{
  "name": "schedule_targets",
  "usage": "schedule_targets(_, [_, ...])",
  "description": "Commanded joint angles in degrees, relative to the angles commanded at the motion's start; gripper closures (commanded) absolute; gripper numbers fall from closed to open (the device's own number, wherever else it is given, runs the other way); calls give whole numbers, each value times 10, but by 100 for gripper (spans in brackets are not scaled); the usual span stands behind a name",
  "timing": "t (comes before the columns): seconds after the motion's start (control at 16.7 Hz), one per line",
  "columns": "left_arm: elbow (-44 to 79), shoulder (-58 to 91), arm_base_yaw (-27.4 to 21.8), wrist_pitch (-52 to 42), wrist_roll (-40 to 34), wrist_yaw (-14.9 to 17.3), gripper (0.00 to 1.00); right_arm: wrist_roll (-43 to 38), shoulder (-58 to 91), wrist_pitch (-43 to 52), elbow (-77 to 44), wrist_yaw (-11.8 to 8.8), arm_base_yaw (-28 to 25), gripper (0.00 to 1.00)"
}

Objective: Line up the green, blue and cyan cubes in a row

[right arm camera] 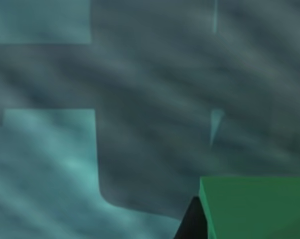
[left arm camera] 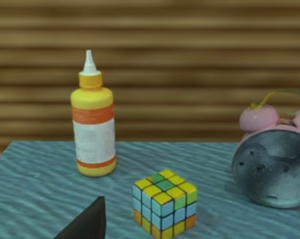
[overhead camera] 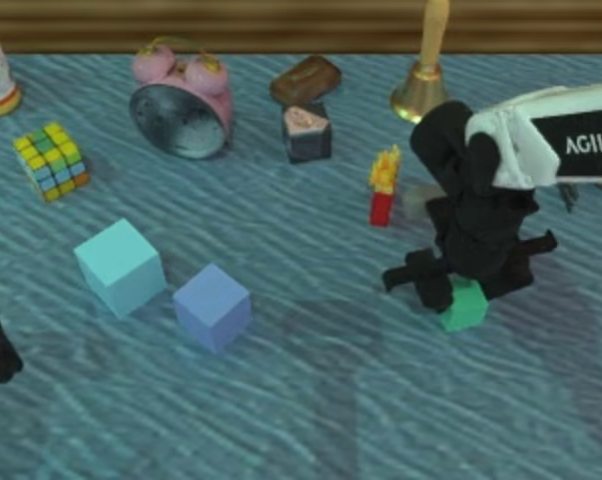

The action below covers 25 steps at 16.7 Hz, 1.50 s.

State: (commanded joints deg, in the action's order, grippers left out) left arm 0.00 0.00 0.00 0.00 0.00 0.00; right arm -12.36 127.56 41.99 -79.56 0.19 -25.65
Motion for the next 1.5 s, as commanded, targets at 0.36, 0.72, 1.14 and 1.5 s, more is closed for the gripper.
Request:
schedule_targets(0.36, [0,0,0,0,0,0,0,1,-40,51,-32,4,0,100])
schedule_targets(0.72, [0,0,0,0,0,0,0,3,-86,145,-79,4,-4,100])
schedule_targets(1.14, [0,0,0,0,0,0,0,-40,-104,143,-57,4,-24,100])
schedule_targets(1.5, [0,0,0,0,0,0,0,-220,-187,142,33,9,-111,100])
